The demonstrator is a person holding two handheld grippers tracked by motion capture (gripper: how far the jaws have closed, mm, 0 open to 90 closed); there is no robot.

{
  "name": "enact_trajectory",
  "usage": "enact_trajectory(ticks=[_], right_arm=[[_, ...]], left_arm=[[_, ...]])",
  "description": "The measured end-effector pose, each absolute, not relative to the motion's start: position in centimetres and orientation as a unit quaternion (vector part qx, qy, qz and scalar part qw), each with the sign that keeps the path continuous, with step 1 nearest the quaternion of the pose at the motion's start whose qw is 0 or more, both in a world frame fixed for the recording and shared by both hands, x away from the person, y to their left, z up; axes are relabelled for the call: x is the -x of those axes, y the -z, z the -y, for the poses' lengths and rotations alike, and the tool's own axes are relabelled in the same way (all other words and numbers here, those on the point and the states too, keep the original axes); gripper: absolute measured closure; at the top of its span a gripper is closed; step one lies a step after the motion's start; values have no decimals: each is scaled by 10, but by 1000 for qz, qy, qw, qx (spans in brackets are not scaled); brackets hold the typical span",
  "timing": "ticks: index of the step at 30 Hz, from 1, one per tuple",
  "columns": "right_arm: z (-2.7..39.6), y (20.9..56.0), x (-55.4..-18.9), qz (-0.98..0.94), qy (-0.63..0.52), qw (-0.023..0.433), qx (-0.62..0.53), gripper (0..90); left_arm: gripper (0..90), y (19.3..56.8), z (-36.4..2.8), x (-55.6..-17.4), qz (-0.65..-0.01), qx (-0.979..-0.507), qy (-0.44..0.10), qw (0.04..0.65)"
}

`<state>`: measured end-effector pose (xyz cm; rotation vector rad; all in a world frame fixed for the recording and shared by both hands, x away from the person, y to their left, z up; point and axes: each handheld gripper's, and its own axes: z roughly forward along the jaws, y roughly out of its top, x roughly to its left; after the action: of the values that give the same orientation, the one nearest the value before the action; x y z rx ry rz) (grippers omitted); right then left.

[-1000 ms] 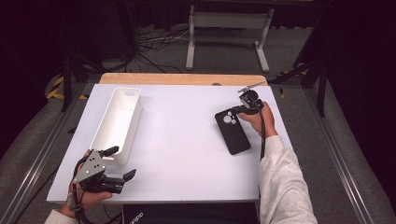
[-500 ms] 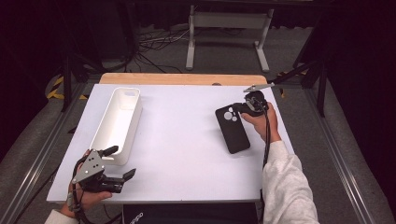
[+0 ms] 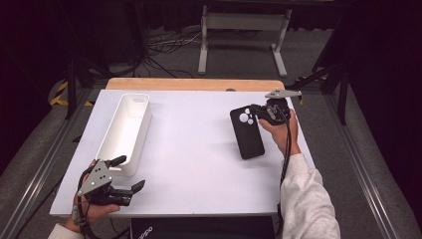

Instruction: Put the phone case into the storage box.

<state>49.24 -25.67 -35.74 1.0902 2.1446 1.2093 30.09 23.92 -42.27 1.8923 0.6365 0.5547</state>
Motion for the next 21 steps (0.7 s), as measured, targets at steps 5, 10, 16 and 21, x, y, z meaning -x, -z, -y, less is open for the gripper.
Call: enact_trajectory(ticks=[5,10,16,21], right_arm=[[255,354,-488,-769,-447,235,-393,837],[254,351,-485,-761,-456,245,-391,837],[255,350,-480,-747,-470,253,-397,838],[255,347,-473,-736,-480,266,-396,838]], left_arm=[[58,423,-239,-301,-264,-786,-230,510],[58,422,-239,-301,-264,-785,-231,511],[58,422,-239,-301,-263,-785,-231,511],[56,422,-240,-301,-264,-782,-228,516]])
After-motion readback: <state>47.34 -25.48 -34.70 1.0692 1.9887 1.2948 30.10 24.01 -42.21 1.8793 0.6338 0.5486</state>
